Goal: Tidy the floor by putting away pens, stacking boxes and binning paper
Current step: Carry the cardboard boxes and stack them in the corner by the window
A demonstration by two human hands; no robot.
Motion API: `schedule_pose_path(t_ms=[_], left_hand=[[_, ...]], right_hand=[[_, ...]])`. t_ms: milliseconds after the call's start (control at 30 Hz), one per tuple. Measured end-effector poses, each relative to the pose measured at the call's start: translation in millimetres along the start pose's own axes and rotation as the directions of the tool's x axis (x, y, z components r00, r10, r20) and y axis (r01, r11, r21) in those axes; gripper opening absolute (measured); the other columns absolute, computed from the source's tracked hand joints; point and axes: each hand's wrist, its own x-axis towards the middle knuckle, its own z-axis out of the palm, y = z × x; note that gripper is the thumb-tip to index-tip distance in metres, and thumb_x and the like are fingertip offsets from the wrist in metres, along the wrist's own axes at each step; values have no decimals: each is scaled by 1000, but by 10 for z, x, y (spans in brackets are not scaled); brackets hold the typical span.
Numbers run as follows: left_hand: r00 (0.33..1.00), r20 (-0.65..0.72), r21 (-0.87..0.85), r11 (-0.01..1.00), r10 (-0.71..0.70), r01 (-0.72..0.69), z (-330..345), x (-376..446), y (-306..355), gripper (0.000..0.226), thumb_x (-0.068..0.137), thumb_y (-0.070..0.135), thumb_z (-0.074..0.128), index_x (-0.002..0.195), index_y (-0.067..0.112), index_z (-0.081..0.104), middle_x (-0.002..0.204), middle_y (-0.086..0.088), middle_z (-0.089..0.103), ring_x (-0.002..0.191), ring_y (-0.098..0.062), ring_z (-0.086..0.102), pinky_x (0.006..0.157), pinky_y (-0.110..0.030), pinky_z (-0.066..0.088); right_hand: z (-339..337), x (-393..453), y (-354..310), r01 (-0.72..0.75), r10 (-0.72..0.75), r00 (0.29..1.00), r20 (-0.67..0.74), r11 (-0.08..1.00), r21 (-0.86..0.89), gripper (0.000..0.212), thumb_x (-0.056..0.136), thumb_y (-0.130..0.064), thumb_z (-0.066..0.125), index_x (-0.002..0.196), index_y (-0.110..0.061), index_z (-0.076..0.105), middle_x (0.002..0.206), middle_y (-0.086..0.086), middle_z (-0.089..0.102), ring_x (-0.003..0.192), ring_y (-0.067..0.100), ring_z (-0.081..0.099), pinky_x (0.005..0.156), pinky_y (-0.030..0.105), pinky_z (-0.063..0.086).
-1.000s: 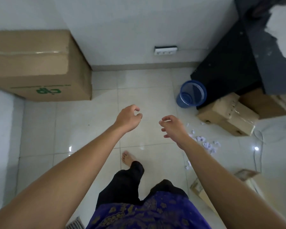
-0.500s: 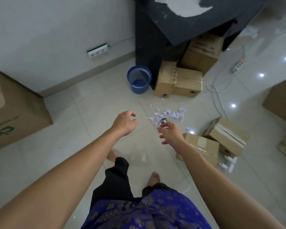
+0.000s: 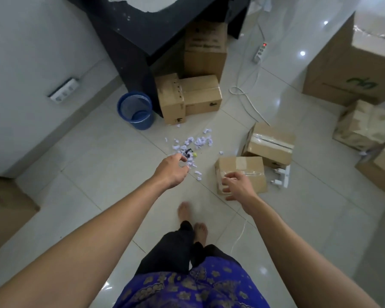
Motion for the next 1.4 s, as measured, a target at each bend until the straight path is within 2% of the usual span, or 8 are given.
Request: schedule_pose_path(t_ms=[200,533,867,1000,1133,1200,1267,1400], left_hand=[[991,106,48,995,83,-89,274,595,343,37,97,31,56,132,18,58,137,-5,59,124,-23,56,97,-32,45],[946,298,193,962,128,-191,1011,997,893,42,95,28,55,135,16,55,141,-7,56,130,-25,51,106,-36,42],[953,275,271,942,123,-200,1921,1794,1229,44,96,26,54,139,14,51,144,-5,52,128,-25,51,105,-35,40],[950,292,337,919,106,-206,2476,2338,1154,45,97,25,53,140,13,48,144,-8,50,126,-26,52,105,-35,38],[956,268,361,907,123,-218,3107,2940,1037,44,97,24,54,140,12,49,145,-7,49,132,-24,46,108,-36,36],[957,263,365,905,126,-219,3454,3296,936,45,97,24,55,140,11,49,144,-8,49,133,-25,46,109,-37,36],[956,261,378,897,134,-229,3824,3673,781,47,96,25,57,139,9,49,143,-12,50,133,-28,46,109,-36,35],[971,206,391,899,123,-196,4407,4186,442,50,94,29,59,139,8,48,144,-13,48,135,-29,43,111,-38,34]], right_hand=[[-301,193,117,-93,96,991,-88,995,41,23,98,-24,62,117,-12,60,114,14,66,101,29,67,87,49,61],[-618,538,319,-199,229,962,-149,961,192,26,97,-31,64,116,-14,59,113,9,66,101,26,67,83,48,62],[-1102,1495,1043,-306,331,936,-117,932,195,32,95,-35,65,122,-18,59,115,0,62,93,21,68,81,44,63],[-1208,2190,1456,-345,363,927,-92,924,166,36,94,-39,65,124,-22,56,107,-6,62,85,16,68,86,45,61],[-1232,2901,1892,-382,396,917,-52,908,172,41,97,-36,63,131,-15,54,96,-5,57,88,19,65,94,47,57],[-1221,3304,2136,-394,408,912,-46,900,184,42,97,-34,62,131,-11,55,105,1,60,95,23,63,96,48,56],[-1170,3714,2410,-416,438,898,-40,875,250,47,97,-30,64,136,-6,54,125,10,59,100,23,57,99,49,54],[-985,4246,2875,-500,546,837,33,738,453,51,98,-21,67,142,-3,49,135,8,54,106,21,51,101,44,54]])
